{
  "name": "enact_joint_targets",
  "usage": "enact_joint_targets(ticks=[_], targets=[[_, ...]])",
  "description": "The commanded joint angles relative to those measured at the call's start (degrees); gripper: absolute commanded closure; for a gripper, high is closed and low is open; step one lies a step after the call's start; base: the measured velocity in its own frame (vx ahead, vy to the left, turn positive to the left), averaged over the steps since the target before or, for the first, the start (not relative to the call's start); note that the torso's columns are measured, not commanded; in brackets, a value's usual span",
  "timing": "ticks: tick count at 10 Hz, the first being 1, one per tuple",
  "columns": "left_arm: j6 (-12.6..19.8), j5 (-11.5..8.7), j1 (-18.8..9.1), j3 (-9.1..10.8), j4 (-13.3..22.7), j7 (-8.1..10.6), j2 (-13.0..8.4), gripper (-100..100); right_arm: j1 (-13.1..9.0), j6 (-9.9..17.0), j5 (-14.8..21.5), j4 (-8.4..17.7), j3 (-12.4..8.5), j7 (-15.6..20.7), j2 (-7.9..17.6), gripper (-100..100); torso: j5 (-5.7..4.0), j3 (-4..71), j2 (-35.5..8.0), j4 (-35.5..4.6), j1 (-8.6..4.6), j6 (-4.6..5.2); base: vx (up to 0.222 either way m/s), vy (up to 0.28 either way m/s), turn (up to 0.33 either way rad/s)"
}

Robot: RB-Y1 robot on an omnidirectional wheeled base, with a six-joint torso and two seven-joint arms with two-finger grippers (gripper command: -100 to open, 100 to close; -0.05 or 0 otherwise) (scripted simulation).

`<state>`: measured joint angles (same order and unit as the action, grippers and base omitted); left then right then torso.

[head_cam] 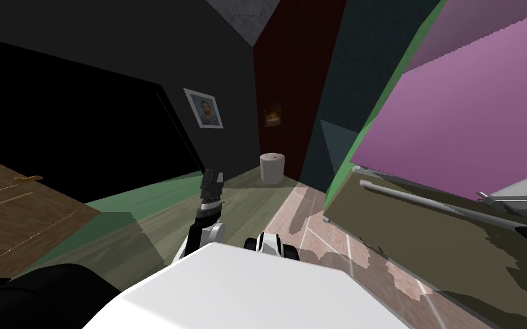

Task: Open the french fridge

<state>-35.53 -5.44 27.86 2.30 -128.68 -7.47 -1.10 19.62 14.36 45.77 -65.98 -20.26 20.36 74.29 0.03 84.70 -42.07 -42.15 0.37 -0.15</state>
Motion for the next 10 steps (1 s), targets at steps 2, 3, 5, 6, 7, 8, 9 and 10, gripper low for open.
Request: enact_joint_targets(ticks=[2, 3, 5, 6, 7, 8, 9, 10], targets=[[0.0, 0.0, 0.0, 0.00, 0.0, 0.00, 0.0, 0, 0.2, 1.4, -1.5, 3.9, -0.3, 1.0, 0.5, 100, 0.05, -0.1, -0.1, -0.1, -0.27, 0.01, 0.144, 0.258, -0.046], [0.0, 0.0, 0.0, 0.00, 0.0, 0.00, 0.0, 0, 0.3, 1.8, -2.0, 5.0, -0.5, 1.2, 0.7, 100, 0.07, -0.1, -0.2, -0.1, -0.18, 0.06, 0.187, 0.252, -0.057], [0.0, 0.0, 0.0, 0.01, 0.0, 0.00, 0.0, 0, 0.4, 2.2, -2.4, 6.1, -0.7, 1.4, 0.9, 100, 0.18, 0.0, -0.2, -0.1, -0.21, 0.10, 0.151, 0.196, -0.054], [0.0, 0.0, 0.0, 0.01, 0.0, 0.00, 0.0, 0, 0.7, 2.5, -2.9, 5.6, -0.4, 1.4, 0.7, 100, 0.22, -0.1, -0.3, -0.2, -0.47, -0.02, 0.029, 0.058, -0.015], [0.0, 0.0, 0.0, 0.02, 0.0, 0.00, 0.0, 0, 0.8, 2.9, -3.4, 6.9, -0.5, 1.6, 0.6, 100, 0.16, -0.2, -0.4, -0.2, -0.66, 0.00, 0.068, 0.090, -0.017], [0.0, 0.0, 0.0, 0.02, 0.0, 0.00, 0.0, 0, 1.0, 3.3, -3.9, 7.9, -0.6, 1.9, 0.8, 100, 0.06, -0.1, -0.3, -0.2, -0.43, 0.20, 0.182, 0.132, -0.059], [0.0, 0.0, 0.0, 0.02, 0.0, 0.00, 0.0, 0, 1.0, 3.3, -3.9, 7.9, -0.6, 1.9, 0.8, 100, 0.06, 0.0, 0.0, -0.1, -0.20, 0.31, 0.167, 0.136, -0.068], [0.0, 0.0, 0.0, 0.02, 0.0, 0.00, 0.0, 0, 1.1, 3.8, -4.4, 9.0, -0.8, 2.1, 0.9, 100, 0.07, 0.0, 0.0, -0.1, -0.20, 0.12, 0.129, 0.164, -0.043]])
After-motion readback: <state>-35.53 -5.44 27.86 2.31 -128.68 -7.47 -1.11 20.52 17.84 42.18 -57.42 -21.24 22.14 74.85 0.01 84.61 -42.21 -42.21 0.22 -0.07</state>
